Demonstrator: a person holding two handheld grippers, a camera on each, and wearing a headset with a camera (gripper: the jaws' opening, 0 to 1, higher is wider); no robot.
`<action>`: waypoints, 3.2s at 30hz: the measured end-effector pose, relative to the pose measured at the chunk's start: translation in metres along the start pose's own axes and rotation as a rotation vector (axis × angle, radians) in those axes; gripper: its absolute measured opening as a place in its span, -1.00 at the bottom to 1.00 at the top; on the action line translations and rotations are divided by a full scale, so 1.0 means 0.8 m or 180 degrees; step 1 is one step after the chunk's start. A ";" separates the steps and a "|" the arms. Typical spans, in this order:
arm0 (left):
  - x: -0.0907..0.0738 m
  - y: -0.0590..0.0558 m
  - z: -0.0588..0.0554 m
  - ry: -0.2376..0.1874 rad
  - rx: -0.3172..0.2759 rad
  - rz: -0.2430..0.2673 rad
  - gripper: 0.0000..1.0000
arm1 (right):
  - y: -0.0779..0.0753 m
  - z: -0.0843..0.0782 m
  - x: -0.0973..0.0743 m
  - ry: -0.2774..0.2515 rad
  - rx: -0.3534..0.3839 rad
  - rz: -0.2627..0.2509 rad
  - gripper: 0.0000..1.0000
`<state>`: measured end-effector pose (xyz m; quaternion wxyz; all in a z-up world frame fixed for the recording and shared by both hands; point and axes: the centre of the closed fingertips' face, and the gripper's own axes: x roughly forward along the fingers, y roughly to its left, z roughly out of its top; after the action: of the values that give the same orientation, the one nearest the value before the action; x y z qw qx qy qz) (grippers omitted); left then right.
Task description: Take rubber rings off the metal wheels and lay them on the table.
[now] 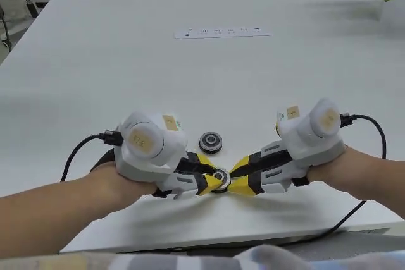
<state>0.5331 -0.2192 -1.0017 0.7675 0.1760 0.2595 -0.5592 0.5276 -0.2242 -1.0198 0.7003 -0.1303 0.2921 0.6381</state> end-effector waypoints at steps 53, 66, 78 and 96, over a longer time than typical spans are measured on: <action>0.004 0.005 0.000 0.0056 0.0032 0.0152 -0.76 | -0.011 0.018 -0.014 -0.0707 0.1807 0.0049 -1.00; 0.004 0.006 0.000 0.0061 0.0030 0.0157 -0.76 | 0.009 0.037 -0.006 -0.0783 0.1701 0.0304 -1.00; 0.004 0.004 0.002 0.0025 0.0024 0.0154 -0.75 | 0.003 0.027 -0.009 -0.0685 0.1575 0.0170 -1.00; -0.002 0.002 0.002 0.0010 -0.0040 0.0038 -0.64 | 0.001 0.028 -0.014 -0.0652 0.1453 0.0156 -1.00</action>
<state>0.5345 -0.2185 -0.9994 0.7715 0.1736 0.2632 -0.5527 0.5322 -0.2209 -0.9954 0.7219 0.1037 0.3593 0.5823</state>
